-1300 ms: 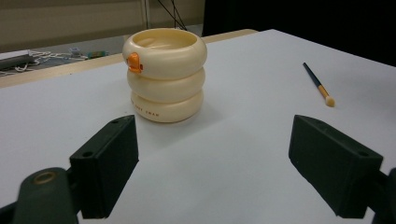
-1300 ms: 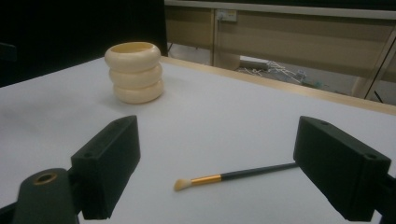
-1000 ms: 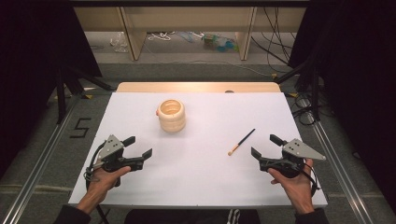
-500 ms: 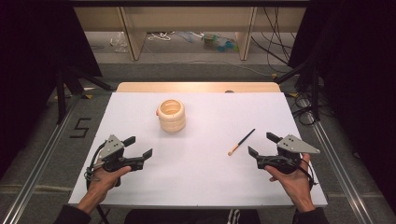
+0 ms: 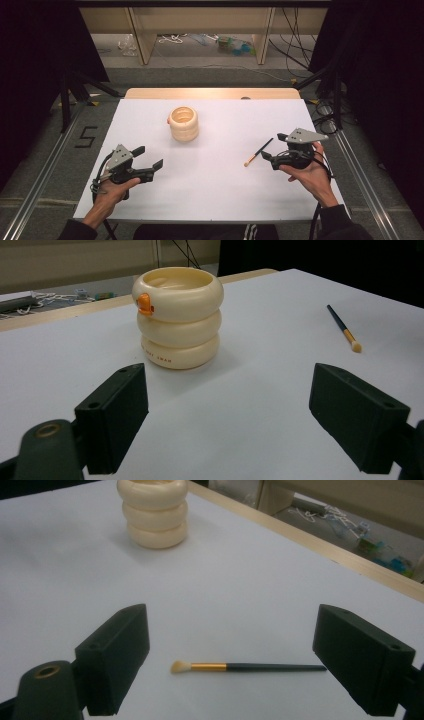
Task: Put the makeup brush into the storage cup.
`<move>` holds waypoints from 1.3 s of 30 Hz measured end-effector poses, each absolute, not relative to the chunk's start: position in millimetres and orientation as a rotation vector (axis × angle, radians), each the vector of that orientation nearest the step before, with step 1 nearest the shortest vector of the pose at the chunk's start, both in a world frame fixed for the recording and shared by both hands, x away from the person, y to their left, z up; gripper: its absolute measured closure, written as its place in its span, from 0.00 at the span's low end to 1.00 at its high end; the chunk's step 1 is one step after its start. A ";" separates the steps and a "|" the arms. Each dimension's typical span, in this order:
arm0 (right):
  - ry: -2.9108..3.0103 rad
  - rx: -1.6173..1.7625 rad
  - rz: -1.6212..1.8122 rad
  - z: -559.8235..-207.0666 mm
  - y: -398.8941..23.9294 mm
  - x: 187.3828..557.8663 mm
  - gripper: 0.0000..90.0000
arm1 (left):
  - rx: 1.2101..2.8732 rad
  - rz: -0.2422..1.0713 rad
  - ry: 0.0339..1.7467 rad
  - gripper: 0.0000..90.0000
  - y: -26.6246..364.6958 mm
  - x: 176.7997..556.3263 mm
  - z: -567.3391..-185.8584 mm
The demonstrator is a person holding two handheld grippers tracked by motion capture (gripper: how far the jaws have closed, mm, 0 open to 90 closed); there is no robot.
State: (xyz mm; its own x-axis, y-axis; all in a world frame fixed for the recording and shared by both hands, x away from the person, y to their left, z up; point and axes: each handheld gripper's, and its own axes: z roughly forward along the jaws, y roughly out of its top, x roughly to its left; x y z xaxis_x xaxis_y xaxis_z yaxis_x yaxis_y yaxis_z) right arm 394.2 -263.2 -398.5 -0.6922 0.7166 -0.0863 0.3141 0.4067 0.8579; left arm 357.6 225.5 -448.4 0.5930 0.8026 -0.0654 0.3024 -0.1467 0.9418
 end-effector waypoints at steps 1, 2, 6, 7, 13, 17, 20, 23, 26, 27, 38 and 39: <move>2.261 0.865 1.204 -397.4 -263.3 397.5 0.21 | 1.718 0.565 0.917 0.17 225.4 357.5 -448.3; 2.303 0.854 1.191 -396.7 -263.0 401.1 0.21 | 1.717 0.565 0.915 0.17 225.4 357.3 -448.2; 2.371 0.834 1.142 -393.1 -260.4 414.6 0.22 | 1.718 0.566 0.918 0.17 225.4 357.6 -448.5; 2.414 0.814 1.104 -394.2 -258.8 423.0 0.22 | 1.718 0.566 0.918 0.17 225.4 357.5 -448.4; 2.453 0.813 1.025 -401.6 -255.3 436.9 0.22 | 1.716 0.564 0.919 0.17 225.6 357.8 -448.5; 2.475 0.820 0.979 -404.0 -254.5 443.6 0.22 | 1.716 0.563 0.918 0.17 225.3 357.7 -448.5; 2.496 0.796 0.908 -405.9 -250.9 446.6 0.23 | 1.718 0.563 0.917 0.17 225.2 357.8 -448.5; 2.520 0.771 0.874 -409.7 -247.8 449.9 0.23 | 1.717 0.562 0.917 0.17 225.2 357.8 -448.5; 2.557 0.761 0.828 -415.4 -245.3 455.5 0.25 | 1.714 0.561 0.917 0.17 225.2 357.8 -448.3; 2.557 0.761 0.828 -415.4 -245.3 455.5 0.25 | 1.713 0.561 0.917 0.17 225.2 357.9 -448.3; 2.614 0.723 0.731 -418.3 -241.1 470.6 0.25 | 1.711 0.554 0.923 0.17 225.1 358.7 -449.2; 2.615 0.709 0.727 -418.7 -241.0 472.4 0.25 | 1.708 0.551 0.928 0.17 224.8 358.6 -449.3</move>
